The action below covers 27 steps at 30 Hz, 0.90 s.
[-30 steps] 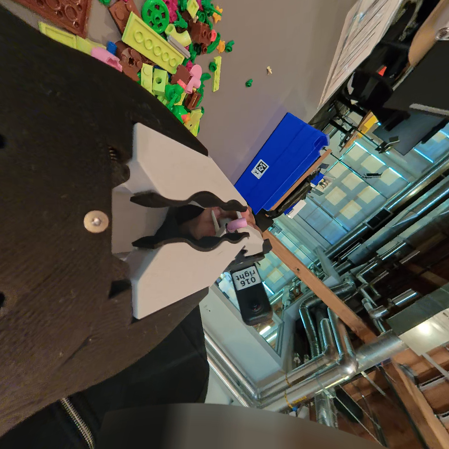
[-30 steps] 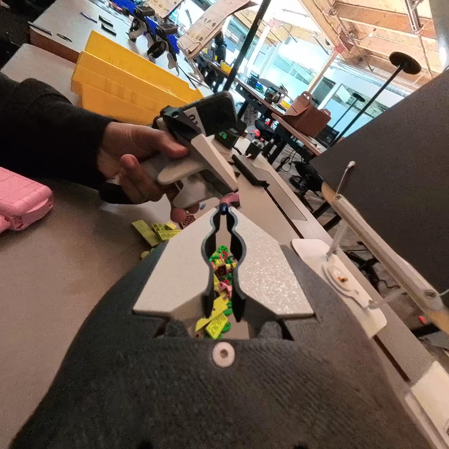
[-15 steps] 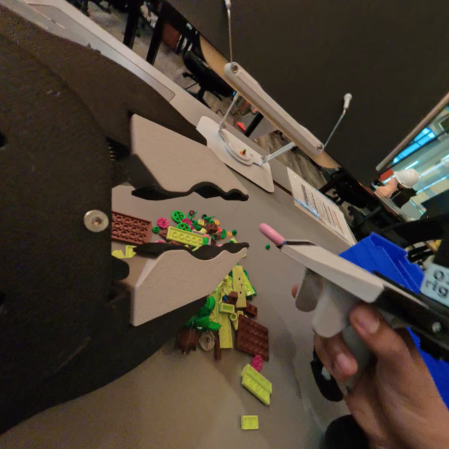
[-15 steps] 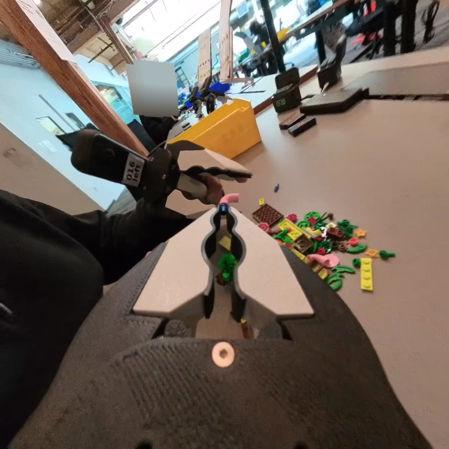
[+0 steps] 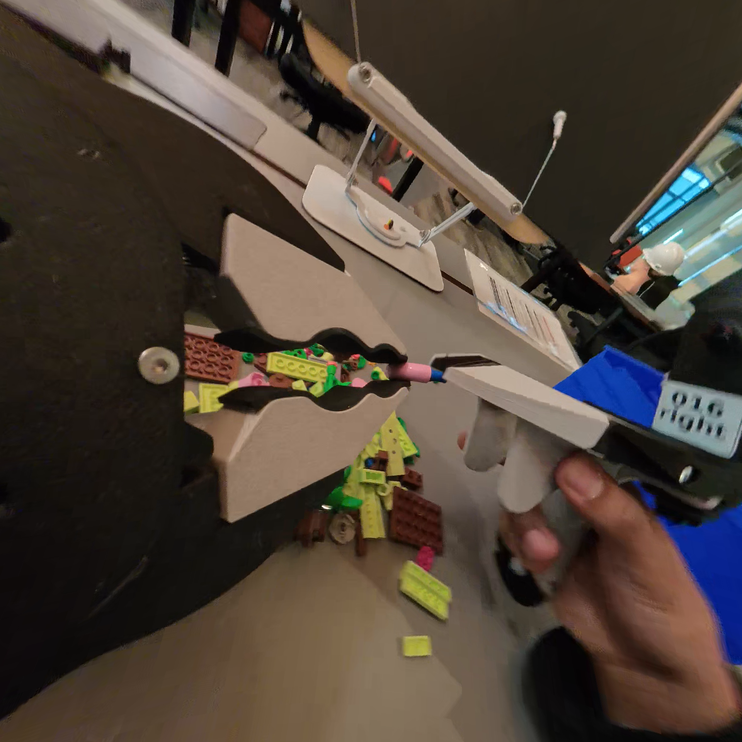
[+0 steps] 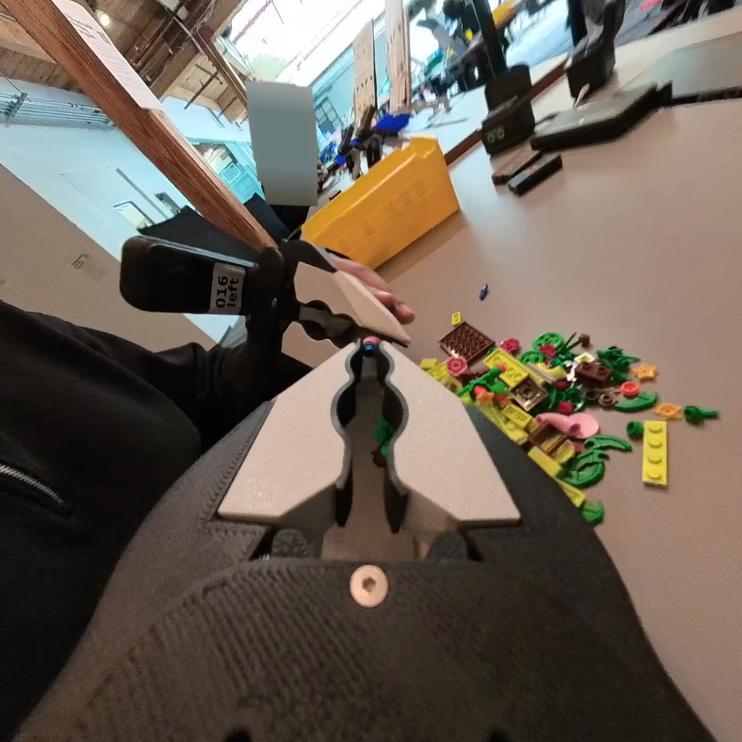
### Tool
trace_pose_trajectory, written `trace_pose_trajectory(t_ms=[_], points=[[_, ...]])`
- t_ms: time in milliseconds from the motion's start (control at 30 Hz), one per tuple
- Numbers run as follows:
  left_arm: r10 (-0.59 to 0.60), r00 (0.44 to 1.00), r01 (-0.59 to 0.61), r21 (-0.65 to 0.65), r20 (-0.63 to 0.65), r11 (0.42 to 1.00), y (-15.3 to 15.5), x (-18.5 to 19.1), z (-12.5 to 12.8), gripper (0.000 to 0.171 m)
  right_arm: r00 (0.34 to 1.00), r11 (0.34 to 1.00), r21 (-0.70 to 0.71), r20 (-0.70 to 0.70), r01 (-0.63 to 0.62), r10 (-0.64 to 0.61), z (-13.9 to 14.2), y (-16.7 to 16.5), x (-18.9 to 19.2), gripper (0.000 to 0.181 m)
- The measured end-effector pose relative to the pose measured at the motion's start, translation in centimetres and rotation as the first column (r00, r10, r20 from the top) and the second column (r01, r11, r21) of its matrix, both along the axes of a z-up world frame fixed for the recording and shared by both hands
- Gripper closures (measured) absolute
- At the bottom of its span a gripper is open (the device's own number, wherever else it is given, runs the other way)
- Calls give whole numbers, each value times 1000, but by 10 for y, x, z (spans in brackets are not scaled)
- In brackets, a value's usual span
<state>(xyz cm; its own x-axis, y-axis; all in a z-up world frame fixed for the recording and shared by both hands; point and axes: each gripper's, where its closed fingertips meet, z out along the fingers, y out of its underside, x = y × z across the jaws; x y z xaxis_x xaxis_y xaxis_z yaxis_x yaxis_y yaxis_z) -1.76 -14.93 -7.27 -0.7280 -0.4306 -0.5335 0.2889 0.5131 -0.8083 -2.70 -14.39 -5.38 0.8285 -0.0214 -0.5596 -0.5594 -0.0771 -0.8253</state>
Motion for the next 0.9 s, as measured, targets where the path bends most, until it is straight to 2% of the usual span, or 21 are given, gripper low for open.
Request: trace_pose_trajectory(t_ms=[67, 133, 233, 333, 500, 567, 733, 900], points=[[-25, 994, 10, -137, -107, 991, -4, -2, 10, 166, 995, 991, 113, 68, 70, -78, 21, -5, 8, 160], [-92, 968, 23, -281, -234, 960, -10, -7, 19, 166, 982, 970, 215, 119, 116, -144, 40, -13, 13, 156], [-234, 881, 3, -491, -410, 871, -15, -13, 33, 166, 969, 948, 296, 172, 120, -176, 54, -17, 10, 156], [-347, 797, -32, -609, -494, 792, -19, -15, 39, 166, 968, 940, 326, 186, 101, -169, 57, -12, 3, 158], [-493, 676, -103, -732, -548, 673, -24, -19, 49, 167, 977, 942, 320, 151, 96, -151, 48, -1, 1, 166], [-522, 643, -131, -753, -560, 645, -23, -19, 50, 167, 978, 946, 314, 159, 78, -133, 46, 3, -3, 178], [-564, 624, -147, -791, -540, 595, -22, -20, 56, 167, 984, 928, 363, 110, 89, -138, 52, 4, -2, 178], [-570, 607, -161, -788, -554, 594, -24, -19, 51, 167, 986, 915, 391, 81, 102, -144, 54, 1, 2, 181]])
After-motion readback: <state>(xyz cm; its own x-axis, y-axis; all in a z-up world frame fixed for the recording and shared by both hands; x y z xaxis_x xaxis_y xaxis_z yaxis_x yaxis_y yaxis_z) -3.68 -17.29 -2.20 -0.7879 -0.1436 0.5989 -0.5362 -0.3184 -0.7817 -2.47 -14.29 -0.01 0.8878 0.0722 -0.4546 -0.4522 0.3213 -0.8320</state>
